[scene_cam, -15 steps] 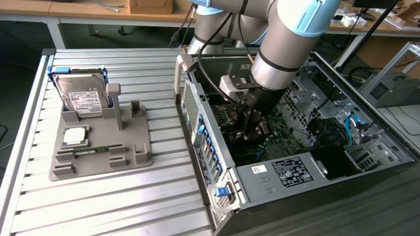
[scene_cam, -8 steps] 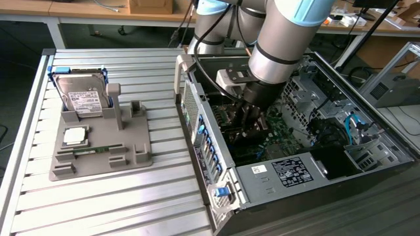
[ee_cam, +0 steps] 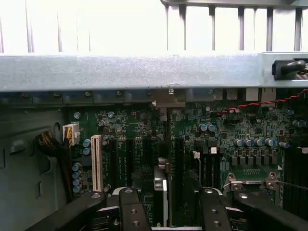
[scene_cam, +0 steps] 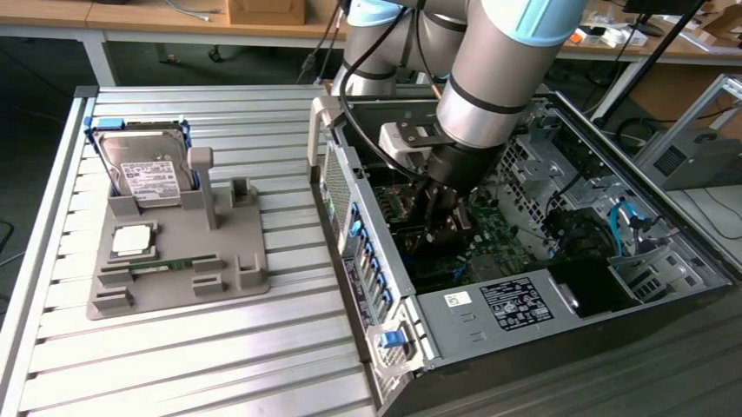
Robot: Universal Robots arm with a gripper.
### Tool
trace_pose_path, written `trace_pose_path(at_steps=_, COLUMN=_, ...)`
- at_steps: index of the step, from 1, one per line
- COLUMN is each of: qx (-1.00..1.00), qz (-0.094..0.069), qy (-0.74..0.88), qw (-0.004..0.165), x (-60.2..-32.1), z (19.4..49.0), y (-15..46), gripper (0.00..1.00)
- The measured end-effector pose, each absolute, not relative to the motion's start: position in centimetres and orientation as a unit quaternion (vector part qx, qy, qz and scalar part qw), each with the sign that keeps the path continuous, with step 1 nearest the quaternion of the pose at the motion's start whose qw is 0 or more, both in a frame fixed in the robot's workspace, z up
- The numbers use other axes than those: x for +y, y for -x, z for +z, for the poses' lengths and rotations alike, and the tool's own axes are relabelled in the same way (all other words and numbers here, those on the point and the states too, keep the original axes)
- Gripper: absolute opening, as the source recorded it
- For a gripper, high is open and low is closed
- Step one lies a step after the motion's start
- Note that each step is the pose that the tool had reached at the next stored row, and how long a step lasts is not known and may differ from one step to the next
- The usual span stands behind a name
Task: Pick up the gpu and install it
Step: 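Insert the gpu into the slot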
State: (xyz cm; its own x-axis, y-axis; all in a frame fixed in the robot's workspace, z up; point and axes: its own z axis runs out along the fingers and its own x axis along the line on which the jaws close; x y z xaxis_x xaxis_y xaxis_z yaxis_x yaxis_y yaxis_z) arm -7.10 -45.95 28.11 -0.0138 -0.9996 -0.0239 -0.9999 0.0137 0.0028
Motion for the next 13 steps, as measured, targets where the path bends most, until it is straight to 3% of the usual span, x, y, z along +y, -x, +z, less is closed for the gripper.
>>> trace_pose_path(at_steps=13, qx=0.712, qz=0.013, qy=0.702, qw=0.004, x=-45.9, z=26.8, y=5.0, gripper=0.47)
